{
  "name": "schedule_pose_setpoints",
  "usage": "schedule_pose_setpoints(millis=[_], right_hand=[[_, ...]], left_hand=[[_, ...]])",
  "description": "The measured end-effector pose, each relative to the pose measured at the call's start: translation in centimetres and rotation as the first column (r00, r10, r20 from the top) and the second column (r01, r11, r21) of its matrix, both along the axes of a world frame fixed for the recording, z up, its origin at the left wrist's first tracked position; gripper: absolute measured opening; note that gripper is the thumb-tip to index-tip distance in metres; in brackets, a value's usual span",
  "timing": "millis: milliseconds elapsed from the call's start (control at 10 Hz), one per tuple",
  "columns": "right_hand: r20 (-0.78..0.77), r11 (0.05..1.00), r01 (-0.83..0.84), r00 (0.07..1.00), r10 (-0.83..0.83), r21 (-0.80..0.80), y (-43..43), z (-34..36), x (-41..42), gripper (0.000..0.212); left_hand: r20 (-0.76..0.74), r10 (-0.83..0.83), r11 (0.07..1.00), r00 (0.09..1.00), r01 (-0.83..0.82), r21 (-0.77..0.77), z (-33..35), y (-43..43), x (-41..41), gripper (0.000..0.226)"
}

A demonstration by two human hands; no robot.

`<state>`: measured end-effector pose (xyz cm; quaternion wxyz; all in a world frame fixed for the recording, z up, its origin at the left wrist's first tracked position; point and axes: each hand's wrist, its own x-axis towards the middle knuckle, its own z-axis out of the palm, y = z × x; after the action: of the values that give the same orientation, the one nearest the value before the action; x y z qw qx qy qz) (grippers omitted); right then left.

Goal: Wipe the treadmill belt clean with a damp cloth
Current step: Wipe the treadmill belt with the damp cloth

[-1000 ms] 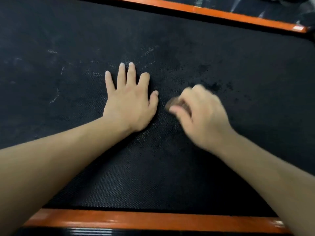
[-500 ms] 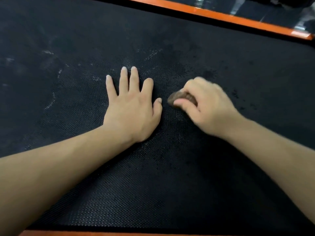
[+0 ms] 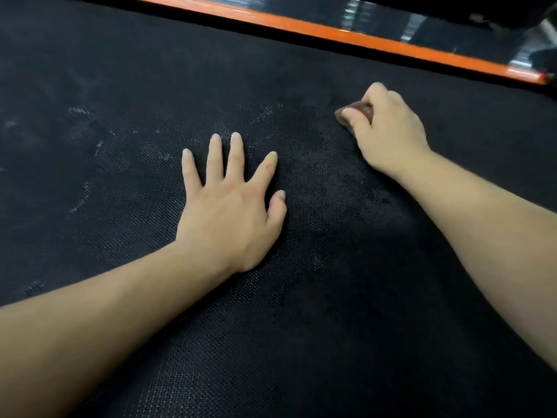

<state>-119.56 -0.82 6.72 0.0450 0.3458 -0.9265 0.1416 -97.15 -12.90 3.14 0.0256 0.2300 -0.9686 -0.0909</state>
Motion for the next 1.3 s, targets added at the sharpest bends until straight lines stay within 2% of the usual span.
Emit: schedule_pose_setpoints(millis=[100, 200, 300, 400, 500, 600, 700, 800, 900, 1000, 1100, 1200, 1300], right_hand=[[-0.074, 0.999, -0.028, 0.997, 0.029, 0.019, -0.9, -0.9, 1.4, 0.032], [0.041, 0.954, -0.299, 0.954, 0.298, 0.005, -0.2, -0.7, 4.4, 0.030], [0.025, 0.976, -0.217, 0.976, 0.216, 0.024, -1.0, -0.1, 0.6, 0.033], [0.024, 0.997, 0.082, 0.996, -0.082, 0.001, -2.6, 0.3, -3.3, 0.037], [-0.042, 0.999, -0.041, 0.998, 0.041, 0.011, -3.6, -1.0, -0.9, 0.038], [0.043, 0.961, -0.276, 0.960, 0.275, 0.002, -2.9, -1.1, 1.1, 0.034], [0.006, 0.993, -0.119, 0.993, 0.119, 0.010, -4.3, -0.3, -3.4, 0.040], [-0.028, 0.989, 0.146, 0.989, -0.146, -0.003, -6.0, -0.2, -6.2, 0.044], [-0.052, 1.000, 0.008, 0.999, -0.009, -0.011, -6.8, -1.2, -3.5, 0.041], [0.009, 0.973, -0.231, 0.973, 0.231, -0.019, -5.8, -1.6, -1.6, 0.037], [-0.022, 0.999, -0.046, 0.999, 0.046, -0.025, -6.7, -0.8, -5.5, 0.043], [0.017, 0.972, 0.231, 0.973, -0.231, -0.031, -7.3, -0.1, -8.8, 0.047], [-0.003, 0.999, 0.024, 1.000, -0.024, -0.028, -7.7, -1.0, -6.3, 0.040]], left_hand=[[0.009, 0.001, 1.000, 1.000, 0.000, -0.005, 0.0, 0.0, 0.0, 0.068], [0.013, 0.005, 1.000, 1.000, -0.005, -0.008, 0.0, 0.0, -0.1, 0.068], [0.011, 0.006, 1.000, 1.000, -0.006, -0.007, 0.0, 0.0, 0.0, 0.068], [0.011, 0.008, 1.000, 1.000, -0.008, -0.008, 0.0, 0.0, 0.0, 0.068], [0.016, 0.004, 1.000, 1.000, -0.003, -0.007, 0.0, 0.0, -0.1, 0.068], [0.012, 0.004, 1.000, 1.000, -0.004, -0.009, 0.1, 0.0, -0.1, 0.067], [0.008, 0.001, 1.000, 1.000, -0.001, -0.007, 0.0, 0.0, 0.0, 0.067], [0.006, -0.001, 1.000, 1.000, 0.001, -0.016, 0.0, 0.0, 0.0, 0.067], [0.012, -0.005, 1.000, 1.000, 0.005, -0.016, 0.0, 0.0, 0.0, 0.067], [0.018, -0.004, 1.000, 1.000, 0.005, -0.015, 0.1, 0.0, 0.0, 0.067], [0.009, -0.001, 1.000, 1.000, 0.002, -0.019, 0.0, 0.0, 0.1, 0.067], [0.002, -0.004, 1.000, 1.000, 0.004, -0.024, 0.0, 0.0, 0.1, 0.066], [0.014, -0.007, 1.000, 1.000, 0.007, -0.021, 0.1, 0.0, 0.0, 0.066]])
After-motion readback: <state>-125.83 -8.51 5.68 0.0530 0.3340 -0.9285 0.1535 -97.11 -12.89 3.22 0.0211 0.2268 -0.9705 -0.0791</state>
